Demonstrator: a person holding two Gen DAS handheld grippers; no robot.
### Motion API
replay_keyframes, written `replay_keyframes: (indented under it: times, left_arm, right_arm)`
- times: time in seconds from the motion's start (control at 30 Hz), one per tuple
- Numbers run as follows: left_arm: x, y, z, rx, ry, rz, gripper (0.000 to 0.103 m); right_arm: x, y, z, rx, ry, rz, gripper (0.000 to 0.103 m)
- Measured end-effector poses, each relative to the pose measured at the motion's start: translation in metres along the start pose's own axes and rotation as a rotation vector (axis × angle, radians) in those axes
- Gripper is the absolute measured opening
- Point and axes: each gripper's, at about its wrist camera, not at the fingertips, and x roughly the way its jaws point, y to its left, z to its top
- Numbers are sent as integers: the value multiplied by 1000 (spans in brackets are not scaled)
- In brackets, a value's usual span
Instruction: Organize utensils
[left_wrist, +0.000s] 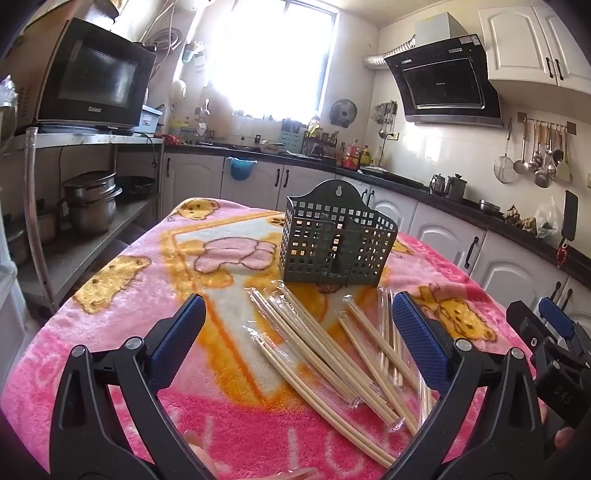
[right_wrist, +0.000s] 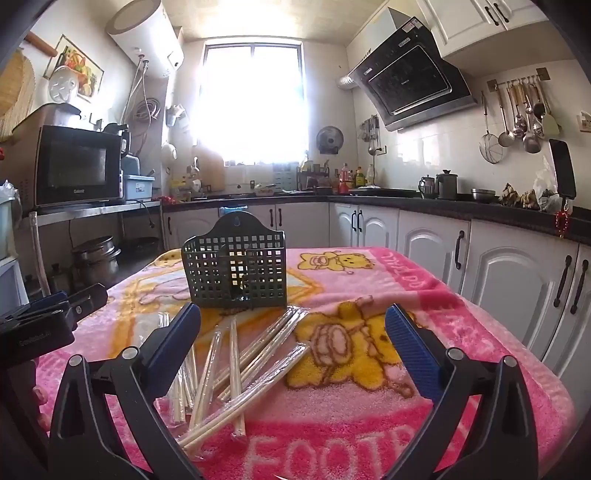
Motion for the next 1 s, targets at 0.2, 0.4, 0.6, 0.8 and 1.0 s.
replay_keyframes:
  times: [0.2, 0.4, 0.6, 0.8, 1.0]
  left_arm:
    - [-2, -2, 3, 0, -6, 2, 94]
    - [-2, -2, 3, 0, -5, 2, 94]
    - [-2, -3, 4, 1, -5, 3, 94]
    - [-2, -2, 4, 0, -6, 1, 94]
    - [-2, -3, 4, 0, -7, 3, 94]
  right_arm:
    - [1, 1, -2, 3, -3, 4, 97]
    - [0, 3, -2, 2, -9, 9, 97]
    - [-1, 2, -2, 2, -12, 9, 97]
    - [0, 3, -2, 4, -9, 8, 97]
    - [0, 2, -2, 6, -7, 8, 97]
